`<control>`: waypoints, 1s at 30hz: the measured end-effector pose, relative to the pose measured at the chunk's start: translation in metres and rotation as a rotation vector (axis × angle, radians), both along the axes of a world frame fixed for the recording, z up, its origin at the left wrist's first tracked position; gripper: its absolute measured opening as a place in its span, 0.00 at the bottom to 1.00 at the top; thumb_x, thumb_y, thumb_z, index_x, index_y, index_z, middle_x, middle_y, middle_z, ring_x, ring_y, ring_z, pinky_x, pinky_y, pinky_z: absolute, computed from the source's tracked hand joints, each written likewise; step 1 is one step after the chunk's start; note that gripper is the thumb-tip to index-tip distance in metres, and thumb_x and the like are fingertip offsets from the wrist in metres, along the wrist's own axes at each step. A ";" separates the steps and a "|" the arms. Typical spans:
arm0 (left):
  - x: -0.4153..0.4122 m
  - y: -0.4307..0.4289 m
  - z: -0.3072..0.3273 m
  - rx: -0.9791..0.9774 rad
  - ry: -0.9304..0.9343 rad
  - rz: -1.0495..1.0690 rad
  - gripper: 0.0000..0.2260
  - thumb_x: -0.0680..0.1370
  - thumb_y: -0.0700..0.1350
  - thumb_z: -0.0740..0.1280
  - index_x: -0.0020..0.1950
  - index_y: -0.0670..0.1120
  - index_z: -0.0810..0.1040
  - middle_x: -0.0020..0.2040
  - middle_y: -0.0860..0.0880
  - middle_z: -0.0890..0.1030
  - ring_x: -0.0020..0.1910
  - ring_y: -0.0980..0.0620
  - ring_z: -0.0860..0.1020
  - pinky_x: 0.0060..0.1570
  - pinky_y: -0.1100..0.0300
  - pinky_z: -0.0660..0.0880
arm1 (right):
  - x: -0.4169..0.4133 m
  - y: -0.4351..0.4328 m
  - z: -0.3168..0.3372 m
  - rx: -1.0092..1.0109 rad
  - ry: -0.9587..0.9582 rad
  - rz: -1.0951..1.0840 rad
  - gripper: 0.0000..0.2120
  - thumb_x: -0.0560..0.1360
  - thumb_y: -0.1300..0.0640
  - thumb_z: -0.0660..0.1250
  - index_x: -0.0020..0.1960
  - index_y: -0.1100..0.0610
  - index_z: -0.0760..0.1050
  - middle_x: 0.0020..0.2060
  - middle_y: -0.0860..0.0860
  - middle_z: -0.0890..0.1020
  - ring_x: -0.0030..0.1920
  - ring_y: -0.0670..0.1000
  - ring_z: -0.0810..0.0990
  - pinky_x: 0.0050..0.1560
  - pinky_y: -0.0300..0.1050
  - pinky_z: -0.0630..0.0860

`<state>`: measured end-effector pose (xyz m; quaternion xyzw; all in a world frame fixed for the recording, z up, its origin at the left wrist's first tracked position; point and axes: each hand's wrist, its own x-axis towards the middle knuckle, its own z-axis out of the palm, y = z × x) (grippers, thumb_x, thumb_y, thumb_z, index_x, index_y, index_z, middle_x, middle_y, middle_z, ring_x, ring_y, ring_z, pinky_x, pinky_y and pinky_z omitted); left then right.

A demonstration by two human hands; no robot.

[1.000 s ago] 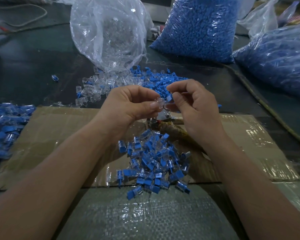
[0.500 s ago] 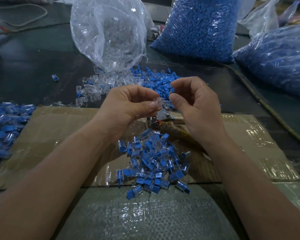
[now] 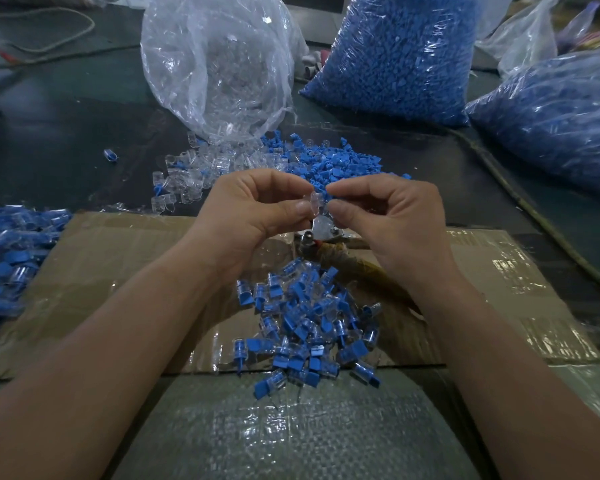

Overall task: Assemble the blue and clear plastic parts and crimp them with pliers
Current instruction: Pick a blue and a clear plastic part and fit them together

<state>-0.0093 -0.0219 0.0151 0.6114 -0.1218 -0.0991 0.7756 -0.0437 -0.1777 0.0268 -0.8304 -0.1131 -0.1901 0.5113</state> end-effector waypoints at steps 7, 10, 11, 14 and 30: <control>0.000 -0.001 0.001 0.032 -0.015 0.021 0.09 0.60 0.37 0.69 0.39 0.43 0.79 0.34 0.49 0.83 0.36 0.54 0.82 0.37 0.66 0.77 | 0.002 0.000 -0.001 -0.040 0.025 -0.011 0.13 0.71 0.63 0.69 0.50 0.48 0.77 0.41 0.43 0.81 0.44 0.47 0.82 0.48 0.48 0.80; 0.000 0.000 0.001 0.056 -0.021 0.031 0.09 0.60 0.38 0.69 0.39 0.43 0.78 0.34 0.49 0.83 0.37 0.54 0.82 0.38 0.66 0.77 | 0.002 0.000 -0.002 -0.052 0.047 -0.001 0.13 0.72 0.64 0.68 0.51 0.48 0.77 0.43 0.45 0.81 0.45 0.48 0.81 0.50 0.49 0.79; 0.000 0.000 0.001 0.067 -0.025 0.033 0.09 0.60 0.38 0.69 0.39 0.43 0.79 0.34 0.50 0.83 0.37 0.54 0.82 0.38 0.65 0.78 | 0.002 0.000 -0.001 -0.052 0.048 0.000 0.13 0.72 0.64 0.69 0.51 0.48 0.77 0.43 0.46 0.81 0.45 0.47 0.82 0.49 0.48 0.79; 0.001 0.001 0.000 0.088 -0.026 0.035 0.09 0.60 0.38 0.69 0.40 0.43 0.79 0.35 0.49 0.83 0.38 0.53 0.82 0.39 0.65 0.78 | 0.002 0.000 -0.001 -0.044 0.048 -0.003 0.13 0.72 0.63 0.69 0.48 0.46 0.77 0.42 0.46 0.82 0.44 0.47 0.82 0.48 0.47 0.80; 0.000 0.001 0.001 0.018 0.012 -0.025 0.09 0.61 0.37 0.69 0.40 0.42 0.79 0.35 0.49 0.83 0.36 0.54 0.82 0.37 0.66 0.77 | 0.000 0.002 0.002 0.065 0.080 0.083 0.12 0.69 0.64 0.70 0.42 0.46 0.78 0.37 0.43 0.82 0.39 0.44 0.82 0.42 0.37 0.79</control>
